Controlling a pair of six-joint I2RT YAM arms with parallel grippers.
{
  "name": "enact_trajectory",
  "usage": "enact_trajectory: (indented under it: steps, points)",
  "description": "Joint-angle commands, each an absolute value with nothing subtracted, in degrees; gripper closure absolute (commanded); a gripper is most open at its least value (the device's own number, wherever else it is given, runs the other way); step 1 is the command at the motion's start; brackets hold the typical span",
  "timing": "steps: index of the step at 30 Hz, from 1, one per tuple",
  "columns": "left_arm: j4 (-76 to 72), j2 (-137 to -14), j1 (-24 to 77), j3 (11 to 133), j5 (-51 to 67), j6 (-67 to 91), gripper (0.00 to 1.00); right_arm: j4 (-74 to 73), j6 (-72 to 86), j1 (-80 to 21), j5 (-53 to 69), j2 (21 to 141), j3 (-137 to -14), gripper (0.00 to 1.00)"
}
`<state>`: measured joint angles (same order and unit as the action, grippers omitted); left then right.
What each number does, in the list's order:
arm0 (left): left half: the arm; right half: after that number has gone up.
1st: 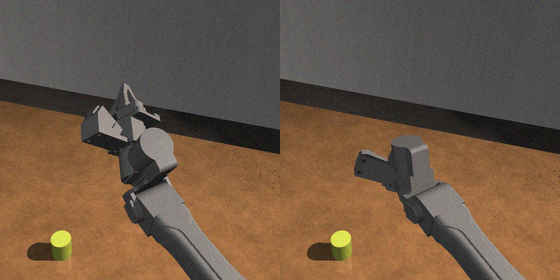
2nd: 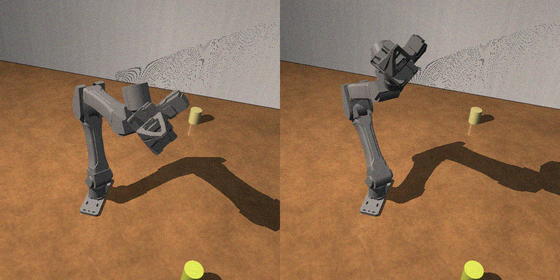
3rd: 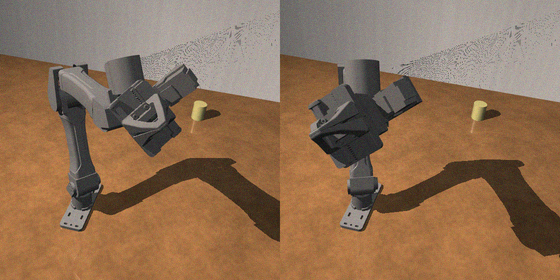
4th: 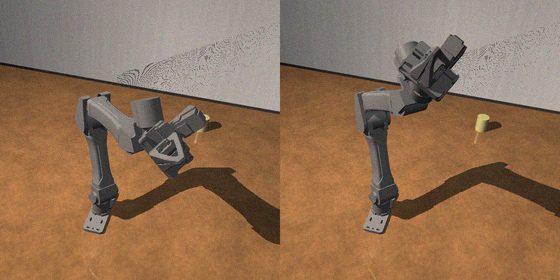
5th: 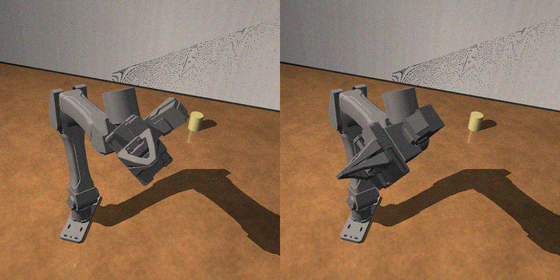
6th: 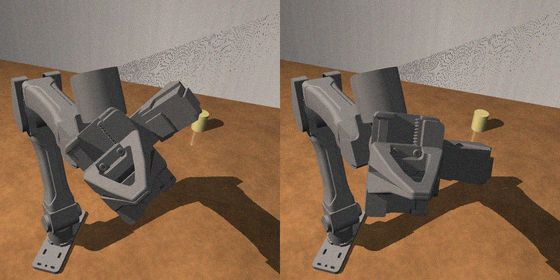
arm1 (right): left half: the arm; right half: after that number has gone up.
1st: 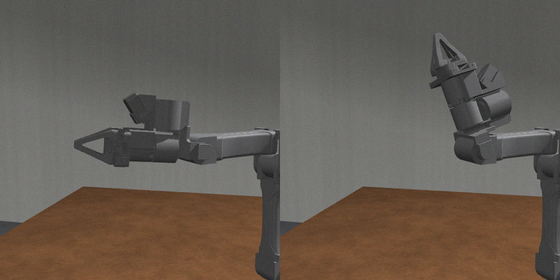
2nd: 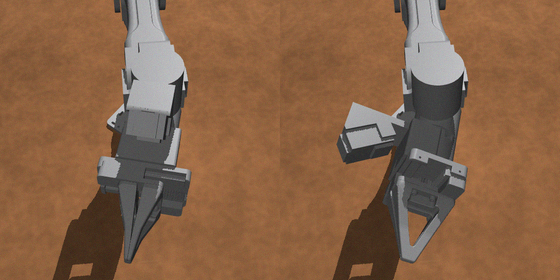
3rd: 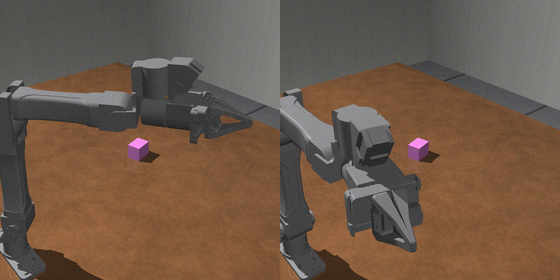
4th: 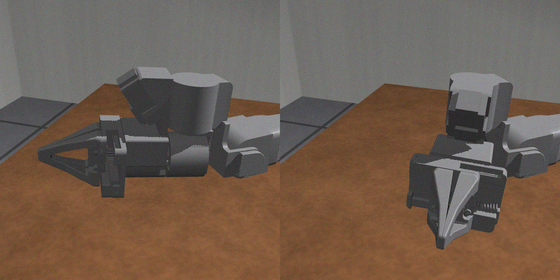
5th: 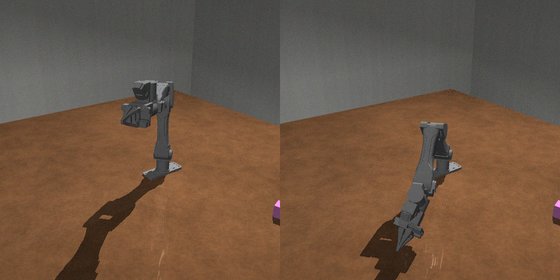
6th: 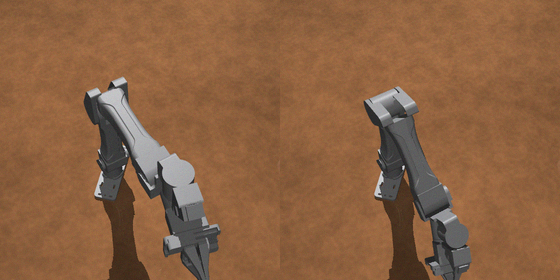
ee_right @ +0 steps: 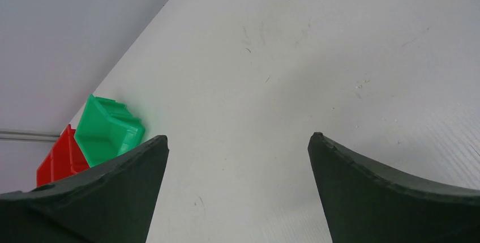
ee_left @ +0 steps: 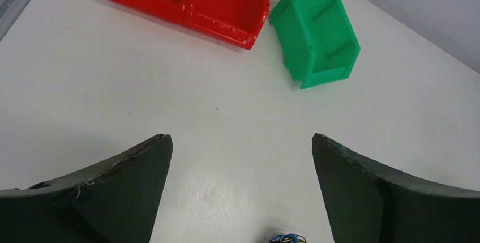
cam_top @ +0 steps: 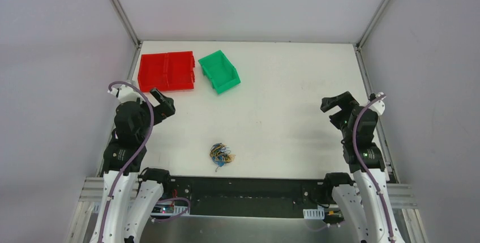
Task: Untangle the cables
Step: Move the cable to the center of the board.
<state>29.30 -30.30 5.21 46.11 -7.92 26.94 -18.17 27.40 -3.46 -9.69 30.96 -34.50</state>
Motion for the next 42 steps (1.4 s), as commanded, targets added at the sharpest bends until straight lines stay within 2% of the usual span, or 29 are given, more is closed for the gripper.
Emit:
enact_trajectory:
  steps: [1, 7, 12, 15, 18, 21, 27, 37, 40, 42]
  points:
    - [27.1, -29.9, 5.2, 46.0, -5.5, 25.1, 0.01, -16.1, 25.9, -3.1, -8.0, 32.1, -37.6, 0.01]
    - [26.8, -29.8, 5.2, 44.9, 4.2, 17.2, 0.01, -18.2, 24.1, -3.2, -5.8, 32.2, -38.9, 0.01]
    - [26.6, -30.4, 5.2, 44.8, 11.4, 15.9, 0.01, -17.8, 20.2, -4.8, 11.7, 38.4, -41.2, 0.01]
    - [26.6, -31.2, 5.2, 44.6, 13.5, 15.3, 0.01, -19.9, 16.8, -12.5, 15.7, 46.0, -44.8, 0.01]
    - [26.7, -31.8, 5.2, 44.5, 14.5, 15.1, 0.01, -15.0, 15.3, -21.8, 18.4, 49.1, -43.8, 0.01]
    - [26.7, -32.0, 5.1, 44.5, 14.6, 15.1, 0.01, -9.9, 14.9, -31.9, 19.1, 52.3, -43.5, 0.07]
    - [26.7, -32.4, 5.1, 44.3, 14.7, 15.1, 0.01, -9.0, 7.2, -51.1, 19.6, 65.4, -48.2, 0.13]
    - [26.7, -32.6, 5.1, 44.3, 15.8, 15.2, 0.01, 2.9, 9.6, -62.3, 13.8, 79.7, -49.8, 0.21]
    - [26.7, -32.6, 5.0, 44.2, 15.9, 15.2, 0.01, 4.8, 9.6, -64.5, 11.9, 84.3, -50.4, 0.21]
    - [26.7, -32.7, 5.0, 44.2, 16.1, 15.2, 0.01, 5.5, 9.3, -65.7, 10.2, 87.3, -51.0, 0.17]
